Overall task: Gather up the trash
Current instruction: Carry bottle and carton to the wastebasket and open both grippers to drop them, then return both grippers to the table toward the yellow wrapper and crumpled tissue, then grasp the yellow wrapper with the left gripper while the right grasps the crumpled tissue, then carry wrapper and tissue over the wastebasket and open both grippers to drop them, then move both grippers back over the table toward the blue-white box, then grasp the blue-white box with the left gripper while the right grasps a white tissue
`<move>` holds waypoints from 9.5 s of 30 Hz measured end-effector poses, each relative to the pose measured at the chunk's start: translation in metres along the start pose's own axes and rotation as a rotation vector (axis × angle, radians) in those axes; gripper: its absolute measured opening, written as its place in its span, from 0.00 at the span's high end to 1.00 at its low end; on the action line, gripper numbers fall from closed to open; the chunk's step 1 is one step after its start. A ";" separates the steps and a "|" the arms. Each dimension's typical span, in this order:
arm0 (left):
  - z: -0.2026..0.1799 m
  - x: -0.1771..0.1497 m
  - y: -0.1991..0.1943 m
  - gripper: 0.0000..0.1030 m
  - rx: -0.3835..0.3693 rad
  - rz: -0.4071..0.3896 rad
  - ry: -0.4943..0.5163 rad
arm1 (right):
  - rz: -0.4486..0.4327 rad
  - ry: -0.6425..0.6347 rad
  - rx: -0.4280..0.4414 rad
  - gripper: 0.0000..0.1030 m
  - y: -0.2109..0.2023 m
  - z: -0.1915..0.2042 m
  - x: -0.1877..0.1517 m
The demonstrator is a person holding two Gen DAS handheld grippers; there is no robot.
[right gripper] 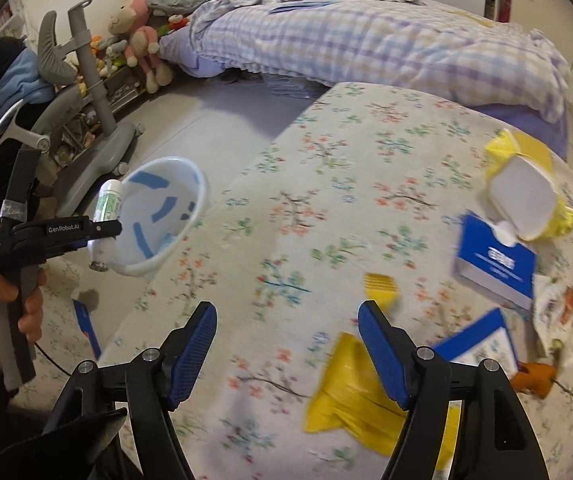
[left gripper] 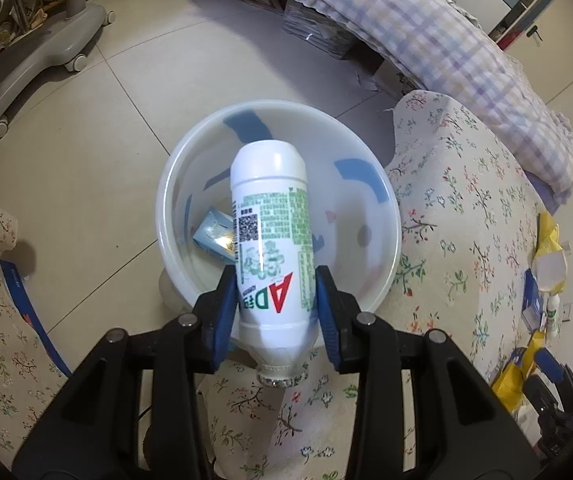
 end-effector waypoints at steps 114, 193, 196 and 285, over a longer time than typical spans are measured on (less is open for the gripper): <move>-0.156 -0.100 -0.065 1.00 -0.138 -0.042 0.395 | 0.046 0.379 0.149 0.67 -0.072 -0.141 -0.102; 0.070 -0.011 -0.064 0.05 0.293 -0.150 0.085 | -0.024 0.158 0.321 0.63 0.090 0.137 0.055; 0.072 -0.013 -0.064 0.05 0.293 -0.144 0.089 | -0.018 0.189 0.336 0.31 0.092 0.137 0.056; -0.312 -0.169 0.002 0.42 -0.170 0.043 0.737 | -0.033 0.651 -0.074 0.24 -0.060 -0.291 -0.107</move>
Point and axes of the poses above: each gripper's, at about its wrist camera, not at the fingertips, and y roughly the way its jaws point, z to its left, x to its top, the point moved 10 cm from there along y, roughly the way its jaws point, and after that the axes turned 3 degrees about -x, right-handed, at the moved point
